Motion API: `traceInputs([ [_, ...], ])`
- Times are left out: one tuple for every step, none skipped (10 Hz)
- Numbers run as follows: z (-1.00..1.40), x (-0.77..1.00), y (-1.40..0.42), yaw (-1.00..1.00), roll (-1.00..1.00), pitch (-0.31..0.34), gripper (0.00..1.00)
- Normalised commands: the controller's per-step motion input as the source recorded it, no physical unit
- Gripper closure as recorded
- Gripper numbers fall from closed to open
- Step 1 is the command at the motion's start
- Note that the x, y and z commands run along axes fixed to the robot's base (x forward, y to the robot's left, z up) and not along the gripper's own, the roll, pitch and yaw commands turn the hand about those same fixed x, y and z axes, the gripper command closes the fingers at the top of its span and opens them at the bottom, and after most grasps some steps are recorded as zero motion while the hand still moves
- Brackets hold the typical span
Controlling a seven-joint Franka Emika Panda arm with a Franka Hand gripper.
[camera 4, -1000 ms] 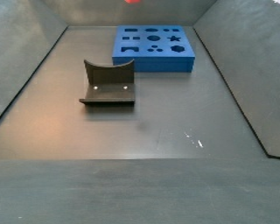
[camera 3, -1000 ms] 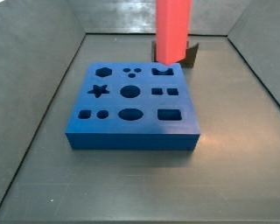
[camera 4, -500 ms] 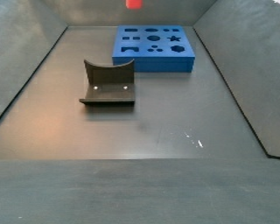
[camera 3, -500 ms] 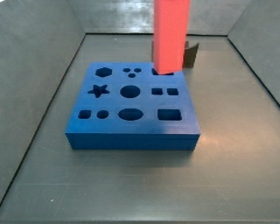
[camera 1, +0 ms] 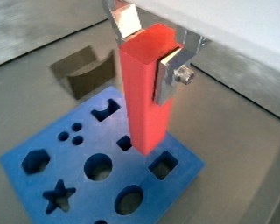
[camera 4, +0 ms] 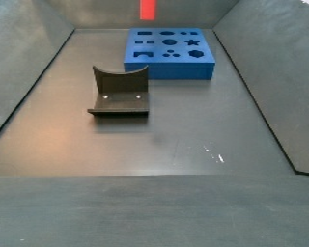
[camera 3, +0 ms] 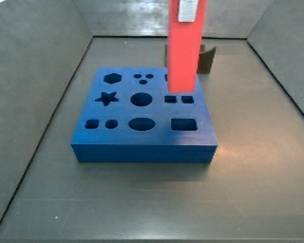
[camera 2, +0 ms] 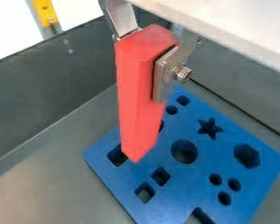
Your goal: Insert the rectangle object.
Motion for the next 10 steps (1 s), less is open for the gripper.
traceInputs([
  [-0.03, 0.13, -0.21, -0.77, 0.07, 0.014, 1.0],
  [-0.09, 0.32, -0.3, -0.58, 0.05, 0.029, 1.0],
  [-0.32, 0.4, -0.39, -0.4, 0.1, 0.086, 1.0],
  [-0.47, 0.46, -0.43, -0.24, 0.11, 0.149, 1.0],
  [-0.44, 0.37, -0.28, -0.13, 0.08, 0.147, 1.0],
  [-0.29, 0.23, -0.05, -0.06, 0.01, 0.119, 1.0],
  [-0.26, 0.01, 0.01, 0.0, 0.0, 0.036, 1.0],
  [-0.31, 0.0, 0.04, 0.16, -0.04, 0.0, 1.0],
  [-0.33, 0.0, 0.01, 0.24, -0.02, 0.0, 1.0],
  [-0.33, 0.0, 0.02, 0.26, -0.06, 0.0, 1.0],
])
